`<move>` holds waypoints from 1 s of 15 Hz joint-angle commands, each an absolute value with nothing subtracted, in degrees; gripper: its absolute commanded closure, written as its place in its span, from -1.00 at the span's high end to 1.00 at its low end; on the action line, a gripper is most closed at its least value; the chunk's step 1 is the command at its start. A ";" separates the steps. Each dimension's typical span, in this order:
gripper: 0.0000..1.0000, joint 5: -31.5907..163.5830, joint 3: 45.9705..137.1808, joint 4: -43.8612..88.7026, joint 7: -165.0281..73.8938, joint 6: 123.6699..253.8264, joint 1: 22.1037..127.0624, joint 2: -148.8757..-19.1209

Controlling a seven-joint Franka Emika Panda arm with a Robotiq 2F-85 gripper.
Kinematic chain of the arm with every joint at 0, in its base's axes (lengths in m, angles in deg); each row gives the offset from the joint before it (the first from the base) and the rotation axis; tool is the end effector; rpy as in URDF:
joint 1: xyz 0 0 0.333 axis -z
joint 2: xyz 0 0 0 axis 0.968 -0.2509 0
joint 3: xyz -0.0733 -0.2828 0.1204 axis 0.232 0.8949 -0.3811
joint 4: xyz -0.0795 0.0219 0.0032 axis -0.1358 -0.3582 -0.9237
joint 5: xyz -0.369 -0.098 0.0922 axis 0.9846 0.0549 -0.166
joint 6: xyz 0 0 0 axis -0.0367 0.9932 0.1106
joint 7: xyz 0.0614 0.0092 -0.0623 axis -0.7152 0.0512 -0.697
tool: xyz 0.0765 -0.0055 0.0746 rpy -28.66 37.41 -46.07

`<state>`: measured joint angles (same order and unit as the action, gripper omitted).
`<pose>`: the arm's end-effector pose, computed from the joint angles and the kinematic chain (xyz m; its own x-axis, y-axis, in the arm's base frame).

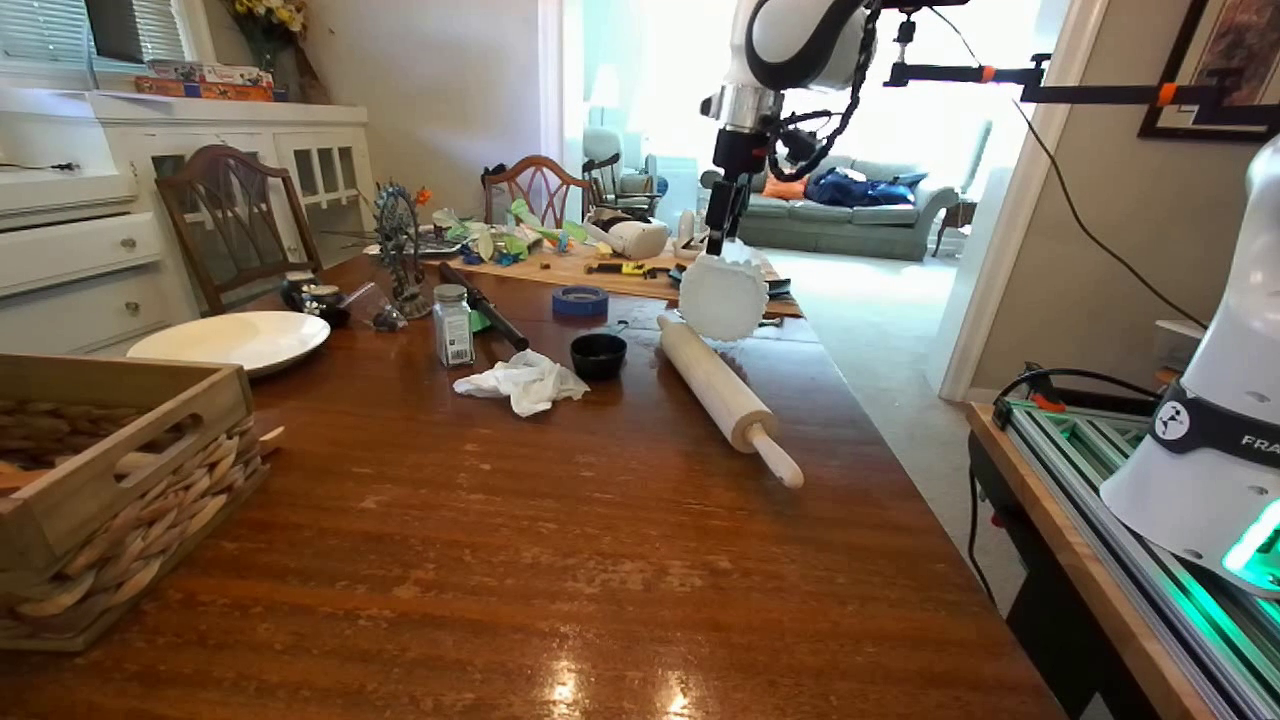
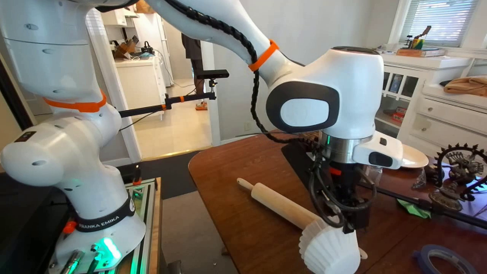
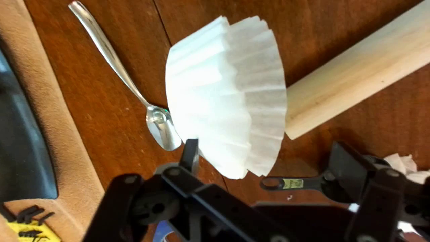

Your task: Move the white object to the right

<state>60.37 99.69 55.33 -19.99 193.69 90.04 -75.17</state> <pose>0.5013 -0.2500 0.3394 0.9856 -0.1264 0.1123 -0.1311 -0.9907 0.0356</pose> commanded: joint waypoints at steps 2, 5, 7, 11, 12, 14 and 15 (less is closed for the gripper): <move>1.00 39.89 92.94 59.99 -1.87 196.39 100.15 -73.11; 1.00 26.14 88.86 58.22 11.14 192.69 108.72 -75.55; 1.00 16.90 89.13 57.05 20.08 189.54 111.51 -78.05; 1.00 10.42 97.52 55.46 27.14 177.50 109.52 -83.29; 1.00 12.71 98.86 55.22 25.24 177.42 108.55 -84.28; 1.00 16.30 100.62 55.22 20.21 181.85 106.01 -85.62; 1.00 17.57 101.31 55.57 17.10 185.85 104.29 -85.78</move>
<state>13.65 98.74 56.82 24.42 180.12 109.10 -83.54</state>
